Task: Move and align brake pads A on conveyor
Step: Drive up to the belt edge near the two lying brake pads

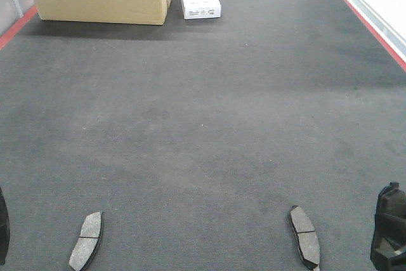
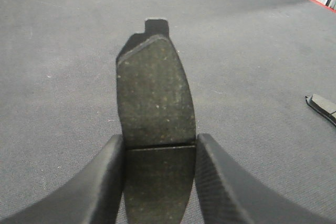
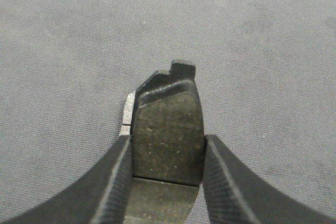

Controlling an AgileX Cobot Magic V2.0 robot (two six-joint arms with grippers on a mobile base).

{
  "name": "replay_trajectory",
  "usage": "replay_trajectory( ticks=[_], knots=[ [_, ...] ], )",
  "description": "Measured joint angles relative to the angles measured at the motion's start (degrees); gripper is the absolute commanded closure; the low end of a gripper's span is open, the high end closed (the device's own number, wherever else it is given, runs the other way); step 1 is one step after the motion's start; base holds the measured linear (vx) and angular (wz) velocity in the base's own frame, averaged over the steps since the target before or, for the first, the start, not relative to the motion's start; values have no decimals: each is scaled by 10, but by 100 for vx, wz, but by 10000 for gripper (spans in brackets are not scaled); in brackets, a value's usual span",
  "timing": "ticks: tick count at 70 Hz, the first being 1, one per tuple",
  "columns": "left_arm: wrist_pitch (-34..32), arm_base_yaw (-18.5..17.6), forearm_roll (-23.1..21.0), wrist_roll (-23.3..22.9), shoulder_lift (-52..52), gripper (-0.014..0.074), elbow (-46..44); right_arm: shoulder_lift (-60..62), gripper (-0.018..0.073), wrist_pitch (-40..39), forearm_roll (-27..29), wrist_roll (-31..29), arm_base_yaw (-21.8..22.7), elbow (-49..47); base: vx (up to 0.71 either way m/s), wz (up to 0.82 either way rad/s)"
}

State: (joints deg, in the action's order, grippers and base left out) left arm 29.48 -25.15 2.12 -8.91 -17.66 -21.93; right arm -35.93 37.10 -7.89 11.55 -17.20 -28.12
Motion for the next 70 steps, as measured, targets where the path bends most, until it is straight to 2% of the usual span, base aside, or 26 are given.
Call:
replay_trajectory(
  ticks=[47, 60, 66, 70],
  knots=[
    [-1, 0, -8, 0, 0, 440, 0, 0, 435, 0, 0, 0, 0, 0, 0, 0],
    [0, 0, -52, 20, -1, 440, 0, 0, 435, 0, 0, 0, 0, 0, 0, 0],
    [-2, 0, -94, 51, -18, 435, -1, 0, 435, 0, 0, 0, 0, 0, 0, 0],
    [-3, 0, -142, 89, -47, 430, -1, 0, 435, 0, 0, 0, 0, 0, 0, 0]
  ],
)
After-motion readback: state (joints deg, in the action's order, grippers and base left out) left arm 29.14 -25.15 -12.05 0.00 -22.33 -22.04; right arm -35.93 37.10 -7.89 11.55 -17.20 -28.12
